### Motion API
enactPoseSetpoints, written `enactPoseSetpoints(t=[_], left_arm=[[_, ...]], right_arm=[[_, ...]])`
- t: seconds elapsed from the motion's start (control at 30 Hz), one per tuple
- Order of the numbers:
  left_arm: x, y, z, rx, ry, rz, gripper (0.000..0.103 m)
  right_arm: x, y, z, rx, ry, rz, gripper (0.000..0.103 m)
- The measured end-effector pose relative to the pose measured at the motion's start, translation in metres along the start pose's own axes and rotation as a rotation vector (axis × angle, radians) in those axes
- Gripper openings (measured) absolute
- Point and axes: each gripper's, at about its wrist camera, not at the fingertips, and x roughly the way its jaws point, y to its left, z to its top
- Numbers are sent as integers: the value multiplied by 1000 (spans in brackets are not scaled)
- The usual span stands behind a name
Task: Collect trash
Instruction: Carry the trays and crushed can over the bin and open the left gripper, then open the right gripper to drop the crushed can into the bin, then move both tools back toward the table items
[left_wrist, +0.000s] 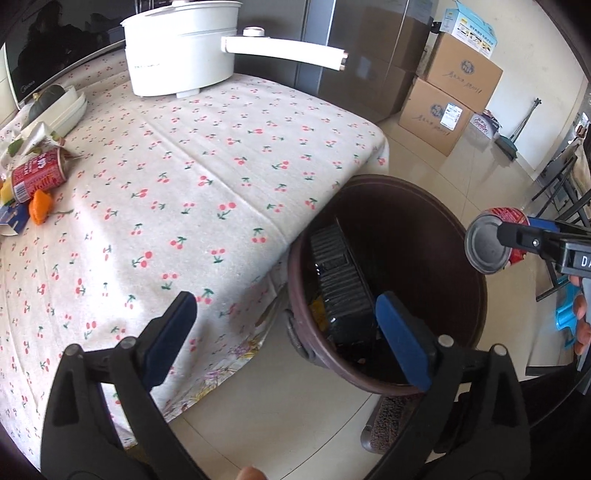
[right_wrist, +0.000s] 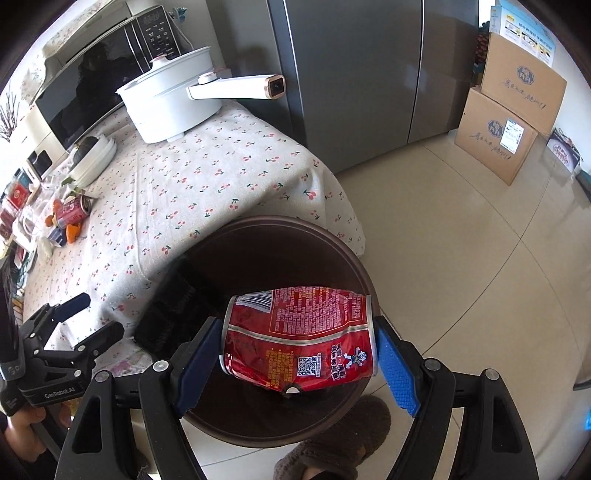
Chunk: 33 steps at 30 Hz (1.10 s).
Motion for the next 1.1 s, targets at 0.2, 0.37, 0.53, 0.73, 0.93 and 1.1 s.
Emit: enactPoseSetpoints(t=[0.2, 0.37, 0.53, 0.73, 0.93, 1.1], left_arm=[[-8, 24, -2, -45, 9, 54, 101], [-17, 39, -3, -77, 9, 70, 101], [-29, 48, -5, -93, -11, 120, 101], [-54, 59, -3, -101, -71, 185, 101], [-85, 70, 1, -106, -158, 236, 101], [-106, 85, 2, -143, -223, 262, 101]], right_arm=[[4, 14, 0, -31, 4, 4, 82], [6, 22, 1, -42, 8, 6, 82], [7, 29, 6, -34, -4, 12, 93], [-6, 45, 13, -62, -69, -1, 103], [-26, 73, 23, -116, -169, 4, 103], [-43, 96, 30, -143, -254, 18, 103]])
